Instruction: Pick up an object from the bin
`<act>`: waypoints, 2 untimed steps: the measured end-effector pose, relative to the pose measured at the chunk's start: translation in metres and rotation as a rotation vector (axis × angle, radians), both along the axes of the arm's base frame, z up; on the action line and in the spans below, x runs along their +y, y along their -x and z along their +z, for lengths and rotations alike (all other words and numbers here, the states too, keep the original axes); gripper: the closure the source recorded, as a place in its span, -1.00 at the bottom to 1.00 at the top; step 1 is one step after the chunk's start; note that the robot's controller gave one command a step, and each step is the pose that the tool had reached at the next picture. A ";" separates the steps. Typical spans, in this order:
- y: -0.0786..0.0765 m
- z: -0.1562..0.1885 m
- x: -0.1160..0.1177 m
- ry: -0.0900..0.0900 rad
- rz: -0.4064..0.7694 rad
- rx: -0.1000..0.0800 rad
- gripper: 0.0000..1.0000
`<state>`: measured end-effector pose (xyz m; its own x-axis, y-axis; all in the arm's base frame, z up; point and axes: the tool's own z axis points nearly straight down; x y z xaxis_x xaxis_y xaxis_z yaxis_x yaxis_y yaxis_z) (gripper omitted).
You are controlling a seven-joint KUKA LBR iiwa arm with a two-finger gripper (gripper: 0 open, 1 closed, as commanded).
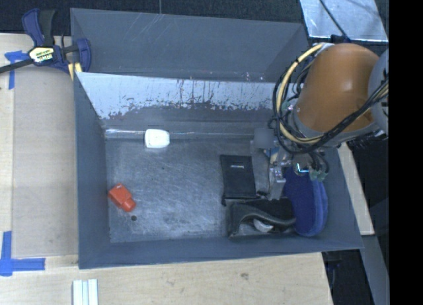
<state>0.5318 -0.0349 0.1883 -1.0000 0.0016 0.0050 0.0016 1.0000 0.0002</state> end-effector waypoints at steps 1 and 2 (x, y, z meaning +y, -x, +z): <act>-0.055 -0.106 0.010 0.000 -0.100 -0.005 -1.00; -0.056 -0.101 0.010 0.001 -0.099 -0.009 1.00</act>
Offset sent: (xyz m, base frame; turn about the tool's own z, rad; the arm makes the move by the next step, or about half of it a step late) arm 0.0554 0.0100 -0.1017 0.1011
